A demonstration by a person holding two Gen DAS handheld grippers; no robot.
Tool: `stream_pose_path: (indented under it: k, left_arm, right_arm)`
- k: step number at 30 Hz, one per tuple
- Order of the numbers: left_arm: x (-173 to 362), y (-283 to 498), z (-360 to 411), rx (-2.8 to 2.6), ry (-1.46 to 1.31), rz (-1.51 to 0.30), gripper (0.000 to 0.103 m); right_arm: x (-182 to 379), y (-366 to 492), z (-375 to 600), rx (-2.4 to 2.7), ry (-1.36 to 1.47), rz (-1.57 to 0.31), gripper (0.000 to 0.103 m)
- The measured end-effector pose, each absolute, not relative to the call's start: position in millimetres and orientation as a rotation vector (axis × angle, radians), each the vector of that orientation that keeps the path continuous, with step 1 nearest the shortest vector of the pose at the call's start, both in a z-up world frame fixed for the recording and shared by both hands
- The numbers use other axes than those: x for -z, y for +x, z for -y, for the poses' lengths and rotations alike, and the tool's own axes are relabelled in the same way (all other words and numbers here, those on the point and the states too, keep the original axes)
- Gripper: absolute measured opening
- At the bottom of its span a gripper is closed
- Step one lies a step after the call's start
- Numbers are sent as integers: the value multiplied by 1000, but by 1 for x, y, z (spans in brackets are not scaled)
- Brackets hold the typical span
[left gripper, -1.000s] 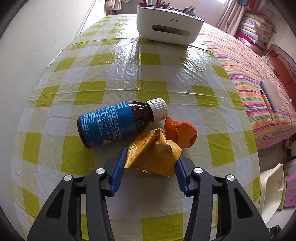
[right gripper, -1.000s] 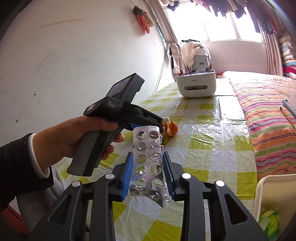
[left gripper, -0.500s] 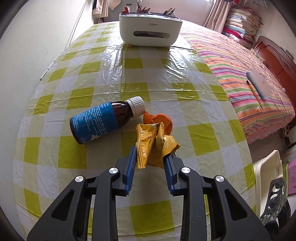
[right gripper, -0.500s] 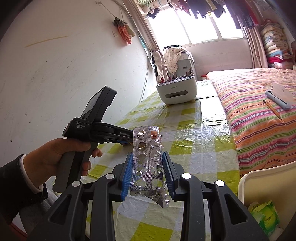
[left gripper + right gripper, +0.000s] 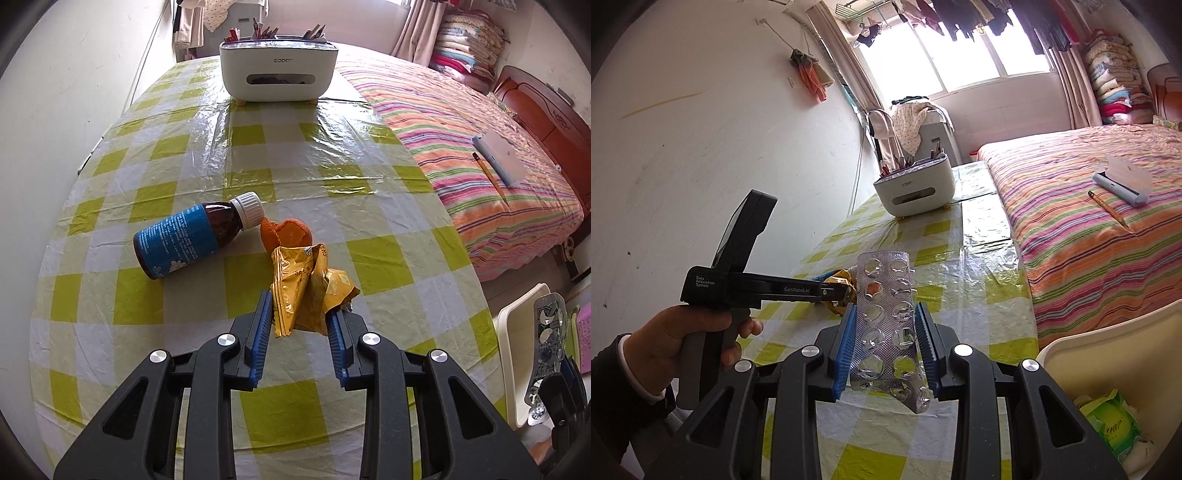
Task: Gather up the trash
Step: 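Carry the blister to the bin and open the right tool while the left tool holds the wrapper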
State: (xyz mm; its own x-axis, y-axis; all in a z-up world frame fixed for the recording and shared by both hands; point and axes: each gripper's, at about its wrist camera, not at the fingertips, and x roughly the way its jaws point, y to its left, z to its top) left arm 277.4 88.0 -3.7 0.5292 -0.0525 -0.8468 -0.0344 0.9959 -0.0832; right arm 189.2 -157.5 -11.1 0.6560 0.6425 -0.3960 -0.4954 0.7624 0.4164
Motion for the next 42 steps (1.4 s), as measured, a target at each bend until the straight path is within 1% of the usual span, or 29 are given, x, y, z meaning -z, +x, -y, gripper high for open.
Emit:
stream_pose_path:
  k: [21,42]
  left_arm:
    - [-4,238,-27,197,-37,-1001,29]
    - [-15,205,8,294,22,-911,29]
  right_arm:
    - [12,175,197,-519,342,-525,32]
    - [25,158,269,-286,381,-496,32]
